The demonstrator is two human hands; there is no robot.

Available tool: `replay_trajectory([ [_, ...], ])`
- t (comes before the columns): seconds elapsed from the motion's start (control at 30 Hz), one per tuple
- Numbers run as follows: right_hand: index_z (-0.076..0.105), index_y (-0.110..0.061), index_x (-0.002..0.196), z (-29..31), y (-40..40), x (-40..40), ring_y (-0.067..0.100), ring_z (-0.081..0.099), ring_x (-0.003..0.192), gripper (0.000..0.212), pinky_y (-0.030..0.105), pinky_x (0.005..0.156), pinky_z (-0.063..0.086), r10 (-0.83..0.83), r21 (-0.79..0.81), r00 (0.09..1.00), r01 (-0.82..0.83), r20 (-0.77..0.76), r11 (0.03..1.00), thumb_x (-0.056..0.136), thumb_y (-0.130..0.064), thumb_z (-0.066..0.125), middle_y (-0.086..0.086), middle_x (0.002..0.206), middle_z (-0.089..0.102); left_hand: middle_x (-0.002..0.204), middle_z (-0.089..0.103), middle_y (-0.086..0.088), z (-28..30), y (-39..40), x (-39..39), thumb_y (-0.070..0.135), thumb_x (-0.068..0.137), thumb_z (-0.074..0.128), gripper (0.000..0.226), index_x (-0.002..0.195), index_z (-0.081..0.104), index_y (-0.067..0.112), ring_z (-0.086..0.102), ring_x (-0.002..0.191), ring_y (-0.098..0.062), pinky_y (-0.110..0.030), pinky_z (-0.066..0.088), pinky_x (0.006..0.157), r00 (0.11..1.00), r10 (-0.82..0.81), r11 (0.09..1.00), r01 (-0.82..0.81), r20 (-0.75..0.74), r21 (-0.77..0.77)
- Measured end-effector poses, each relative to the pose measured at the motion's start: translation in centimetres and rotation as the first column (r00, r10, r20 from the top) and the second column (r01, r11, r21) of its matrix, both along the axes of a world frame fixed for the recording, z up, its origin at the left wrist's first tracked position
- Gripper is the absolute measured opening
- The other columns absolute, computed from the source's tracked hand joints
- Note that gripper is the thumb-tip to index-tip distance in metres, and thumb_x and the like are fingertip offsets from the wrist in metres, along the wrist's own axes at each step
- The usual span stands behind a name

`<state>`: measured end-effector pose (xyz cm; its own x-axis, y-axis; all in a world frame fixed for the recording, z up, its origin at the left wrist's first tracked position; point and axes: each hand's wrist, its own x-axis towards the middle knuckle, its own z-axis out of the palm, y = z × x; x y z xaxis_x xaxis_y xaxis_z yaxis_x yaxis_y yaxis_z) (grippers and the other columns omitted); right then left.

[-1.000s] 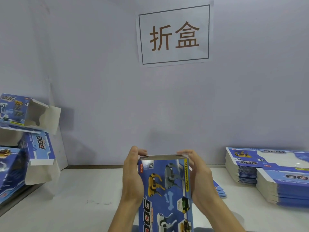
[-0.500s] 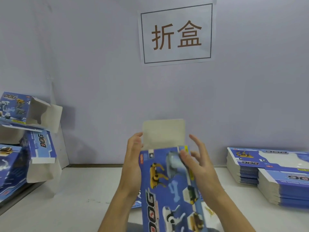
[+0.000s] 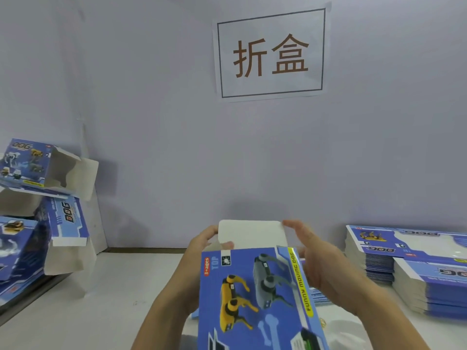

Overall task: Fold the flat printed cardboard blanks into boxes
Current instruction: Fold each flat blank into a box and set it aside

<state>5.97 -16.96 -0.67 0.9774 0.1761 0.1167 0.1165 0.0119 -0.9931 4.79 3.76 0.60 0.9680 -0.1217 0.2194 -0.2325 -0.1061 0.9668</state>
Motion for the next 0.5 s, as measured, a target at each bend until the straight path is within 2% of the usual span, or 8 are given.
replay_trajectory([
  [0.03,0.058,-0.004,0.124,-0.2,-0.2,0.2,0.021,0.075,0.079,0.085,0.013,0.055,0.055,-0.067,-0.027,0.997,0.067,0.032,0.997,0.078,-0.076,0.058,0.011,0.092,0.077,0.047,0.063,0.02,-0.1,-0.2,0.0,-0.006,0.096,0.052,0.025,0.089,0.051,0.018,0.059,0.042,0.006,-0.009,0.04,0.039,1.0,-0.017,1.0,0.017,0.003,0.006],
  [0.07,0.057,-0.01,0.131,-0.3,-0.1,0.1,0.02,0.075,0.089,0.075,0.022,0.069,0.061,-0.091,-0.065,0.992,0.097,0.093,0.993,0.083,-0.067,0.061,0.005,0.098,0.078,0.047,0.062,0.021,-0.1,-0.4,0.0,-0.007,0.096,0.052,0.025,0.089,0.049,0.017,0.059,0.042,0.006,-0.009,0.041,0.039,0.999,-0.035,0.999,0.035,-0.006,0.0],
  [0.1,0.059,-0.018,0.129,-0.4,0.1,-0.1,0.026,0.074,0.092,0.048,0.042,0.082,0.061,-0.095,-0.065,0.989,0.102,0.111,0.993,0.092,-0.048,0.064,0.006,0.097,0.078,0.048,0.064,0.019,-0.2,-0.6,0.0,-0.006,0.097,0.051,0.024,0.09,0.048,0.017,0.061,0.043,0.004,-0.009,0.041,0.039,0.998,-0.058,0.998,0.058,-0.013,0.001],
  [0.13,0.063,-0.023,0.122,-0.4,0.1,-0.6,0.035,0.073,0.093,0.028,0.058,0.088,0.055,-0.086,-0.047,0.991,0.091,0.101,0.995,0.095,-0.031,0.064,0.01,0.094,0.078,0.053,0.068,0.015,-0.4,-0.7,-0.1,-0.003,0.097,0.051,0.019,0.095,0.05,0.016,0.064,0.046,0.0,-0.011,0.044,0.04,0.997,-0.069,0.998,0.068,-0.02,-0.017],
  [0.2,0.067,-0.021,0.112,-1.0,-0.4,-1.0,0.05,0.068,0.095,0.018,0.072,0.089,0.046,-0.109,-0.009,0.99,0.111,0.09,0.994,0.096,-0.016,0.062,0.019,0.093,0.076,0.069,0.075,0.002,-0.6,-0.8,-0.5,0.005,0.097,0.055,0.015,0.109,0.055,0.014,0.071,0.055,-0.012,-0.019,0.052,0.045,0.997,-0.068,0.991,0.063,-0.037,-0.114],
  [0.27,0.067,-0.017,0.111,-0.8,-0.2,-1.1,0.054,0.065,0.096,0.017,0.072,0.091,0.045,-0.105,0.038,0.992,0.102,0.073,0.994,0.096,-0.013,0.061,0.022,0.095,0.075,0.081,0.077,-0.005,-0.5,-0.8,-0.9,0.011,0.096,0.057,0.024,0.12,0.057,0.014,0.074,0.064,-0.019,-0.024,0.055,0.048,0.998,-0.063,0.983,0.056,-0.032,-0.173],
  [0.4,0.066,-0.012,0.118,-0.6,0.1,-1.4,0.045,0.07,0.095,0.024,0.063,0.094,0.051,-0.114,0.089,0.988,0.105,0.102,0.99,0.097,-0.022,0.061,0.015,0.098,0.076,0.081,0.077,-0.002,-0.4,-0.7,-1.0,0.007,0.096,0.055,0.025,0.119,0.056,0.015,0.074,0.066,-0.019,-0.022,0.055,0.049,0.997,-0.079,0.984,0.081,0.018,-0.16],
  [0.5,0.068,-0.015,0.117,-0.2,0.1,-1.4,0.036,0.074,0.084,0.022,0.044,0.076,0.062,-0.13,0.124,0.98,0.111,0.15,0.986,0.096,-0.019,0.062,0.012,0.093,0.078,0.079,0.076,0.001,-0.1,-0.8,-1.3,0.006,0.096,0.054,0.022,0.115,0.056,0.017,0.074,0.065,-0.017,-0.021,0.054,0.048,0.995,-0.089,0.98,0.095,0.046,-0.174],
])
